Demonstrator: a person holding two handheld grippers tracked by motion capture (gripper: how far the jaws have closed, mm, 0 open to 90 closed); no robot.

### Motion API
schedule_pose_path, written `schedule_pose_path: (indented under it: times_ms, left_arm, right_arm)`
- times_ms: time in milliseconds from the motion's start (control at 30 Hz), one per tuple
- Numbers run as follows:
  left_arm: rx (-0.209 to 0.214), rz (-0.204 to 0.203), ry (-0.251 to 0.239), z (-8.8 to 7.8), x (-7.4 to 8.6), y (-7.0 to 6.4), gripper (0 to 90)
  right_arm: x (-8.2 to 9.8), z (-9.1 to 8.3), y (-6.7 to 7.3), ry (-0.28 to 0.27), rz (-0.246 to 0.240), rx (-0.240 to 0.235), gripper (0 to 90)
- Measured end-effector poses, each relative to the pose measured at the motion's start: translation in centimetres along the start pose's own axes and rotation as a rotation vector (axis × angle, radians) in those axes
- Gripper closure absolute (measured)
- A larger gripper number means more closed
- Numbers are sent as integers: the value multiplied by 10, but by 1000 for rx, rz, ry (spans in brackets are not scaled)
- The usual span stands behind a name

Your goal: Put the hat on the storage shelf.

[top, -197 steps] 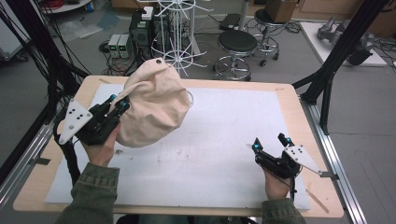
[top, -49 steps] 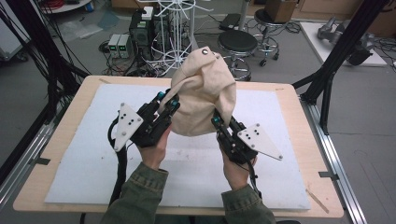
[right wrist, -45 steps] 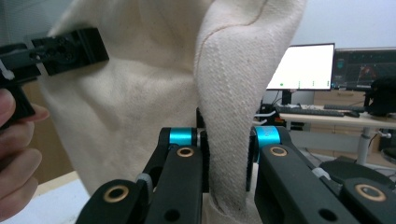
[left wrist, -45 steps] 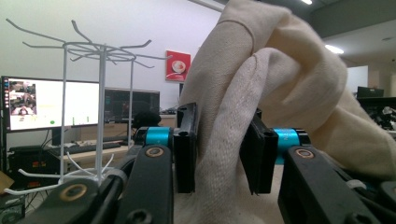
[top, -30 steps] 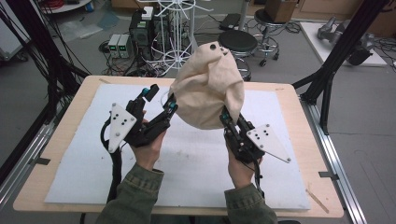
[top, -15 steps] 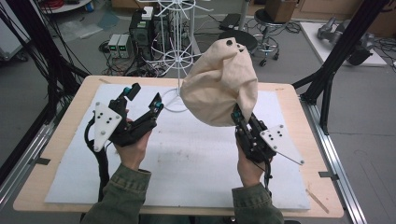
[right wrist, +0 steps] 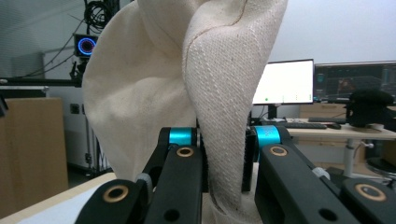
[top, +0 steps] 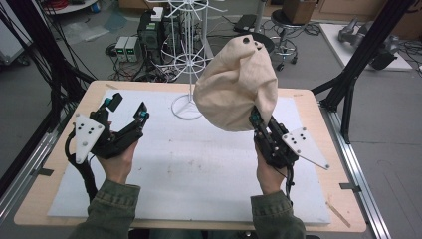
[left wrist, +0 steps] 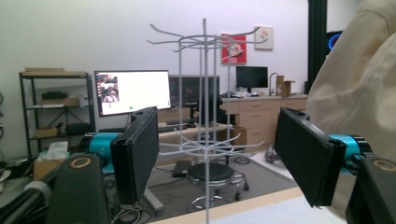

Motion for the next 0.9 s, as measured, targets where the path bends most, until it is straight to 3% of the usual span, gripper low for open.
schedule_pose_path:
  times_ms: [267, 533, 900]
  left_arm:
    - [-17, -17, 15, -7, 9, 7, 285]
    - [-16, -34, 29, -8, 16, 9, 271]
    - [-21, -44, 24, -9, 18, 11, 271]
  right_arm:
    - [-9, 25, 1, 19, 11, -60, 852]
    - [-12, 47, 5, 32, -17, -93, 852]
    - [-16, 73, 8, 61, -18, -136, 852]
Point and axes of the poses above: each handheld gripper's, and its own axes: z roughly forward along the jaws, x roughly out of its underside, y roughly to its left, the point moved 4 cm from there along z, roughly forward along the jaws, and after that the axes turned 11 degrees about x, right-handed, at the moved point
